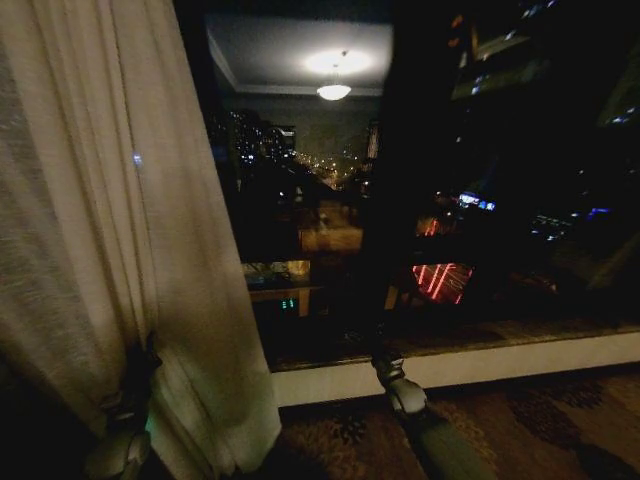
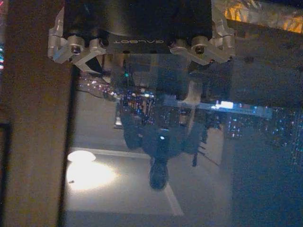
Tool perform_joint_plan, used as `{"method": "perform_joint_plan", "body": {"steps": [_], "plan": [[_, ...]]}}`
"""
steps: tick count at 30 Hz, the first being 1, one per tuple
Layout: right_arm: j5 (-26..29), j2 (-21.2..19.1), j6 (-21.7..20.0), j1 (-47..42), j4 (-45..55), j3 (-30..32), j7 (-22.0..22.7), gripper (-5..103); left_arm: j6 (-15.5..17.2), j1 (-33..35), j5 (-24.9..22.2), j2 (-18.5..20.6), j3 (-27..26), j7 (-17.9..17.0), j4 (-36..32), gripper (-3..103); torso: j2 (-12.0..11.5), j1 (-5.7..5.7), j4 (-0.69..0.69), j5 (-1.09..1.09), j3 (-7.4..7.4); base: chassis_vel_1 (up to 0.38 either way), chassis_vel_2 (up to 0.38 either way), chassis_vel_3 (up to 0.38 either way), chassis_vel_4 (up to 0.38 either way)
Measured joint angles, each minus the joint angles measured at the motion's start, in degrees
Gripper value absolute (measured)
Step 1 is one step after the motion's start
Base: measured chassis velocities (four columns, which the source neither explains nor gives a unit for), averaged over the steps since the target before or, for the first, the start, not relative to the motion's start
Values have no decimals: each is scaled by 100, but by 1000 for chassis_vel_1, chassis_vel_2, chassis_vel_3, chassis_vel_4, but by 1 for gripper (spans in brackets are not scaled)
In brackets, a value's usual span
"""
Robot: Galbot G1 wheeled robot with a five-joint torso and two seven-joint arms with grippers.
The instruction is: Open the curtains by pulling them apart, changing their state from closed to fully open.
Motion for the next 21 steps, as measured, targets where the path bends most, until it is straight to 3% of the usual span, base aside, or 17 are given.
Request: {"method": "perform_joint_plan", "body": {"steps": [10, 21], "plan": [[0, -5, 0, 0, -2, 4, 1, 100, -1, 140, 2, -25, -28, 3, -160, 1, -1, 0, -6, 3, 1, -19, -21, 17, 10], [0, -1, 0, 0, -2, 2, 0, 100, -2, 236, 86, -102, -8, -2, -319, 1, -1, 1, -3, 1, 1, -7, -4, 4, 3]]}}
